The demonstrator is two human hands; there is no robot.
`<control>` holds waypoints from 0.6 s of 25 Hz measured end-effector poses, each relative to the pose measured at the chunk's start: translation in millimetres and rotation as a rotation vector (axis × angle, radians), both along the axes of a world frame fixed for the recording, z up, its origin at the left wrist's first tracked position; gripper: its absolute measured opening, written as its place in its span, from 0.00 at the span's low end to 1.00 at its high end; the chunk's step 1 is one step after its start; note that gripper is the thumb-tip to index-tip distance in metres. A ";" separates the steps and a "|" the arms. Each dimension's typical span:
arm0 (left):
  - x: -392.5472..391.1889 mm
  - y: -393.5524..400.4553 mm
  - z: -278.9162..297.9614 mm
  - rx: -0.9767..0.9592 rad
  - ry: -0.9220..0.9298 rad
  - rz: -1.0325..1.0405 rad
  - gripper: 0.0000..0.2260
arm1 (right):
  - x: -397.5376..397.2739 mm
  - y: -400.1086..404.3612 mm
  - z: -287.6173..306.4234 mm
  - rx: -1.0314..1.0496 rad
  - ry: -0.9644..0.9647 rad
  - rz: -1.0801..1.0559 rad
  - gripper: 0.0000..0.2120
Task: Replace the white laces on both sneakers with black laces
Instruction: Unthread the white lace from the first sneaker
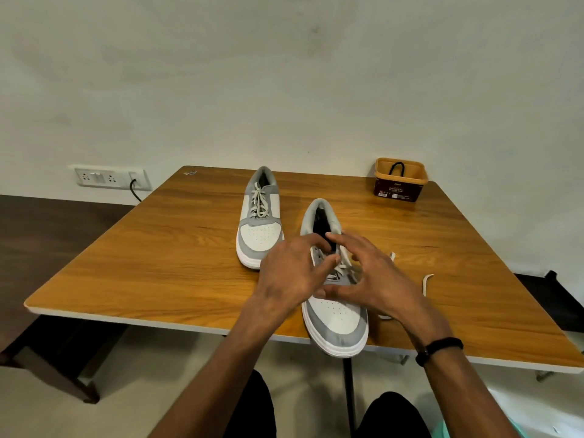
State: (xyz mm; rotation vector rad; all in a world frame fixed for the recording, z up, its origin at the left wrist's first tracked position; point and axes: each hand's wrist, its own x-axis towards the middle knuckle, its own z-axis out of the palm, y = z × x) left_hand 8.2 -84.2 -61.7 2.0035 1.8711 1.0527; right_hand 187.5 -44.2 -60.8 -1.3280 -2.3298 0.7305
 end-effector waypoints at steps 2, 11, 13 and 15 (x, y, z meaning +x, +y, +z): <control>8.0 5.4 5.7 -0.039 0.143 0.058 0.13 | -0.1 -0.2 -1.7 0.000 0.026 -0.036 0.57; -8.2 0.2 14.6 -0.476 -0.800 -0.170 0.17 | 3.1 -7.2 -16.7 -0.018 0.164 -0.115 0.52; -22.4 -9.6 23.1 -0.436 -1.024 -0.107 0.21 | 3.2 -6.5 -17.8 -0.026 0.157 -0.127 0.51; -35.9 -13.4 35.9 -0.349 -1.216 -0.042 0.20 | 3.0 -5.9 -19.1 -0.036 0.156 -0.137 0.50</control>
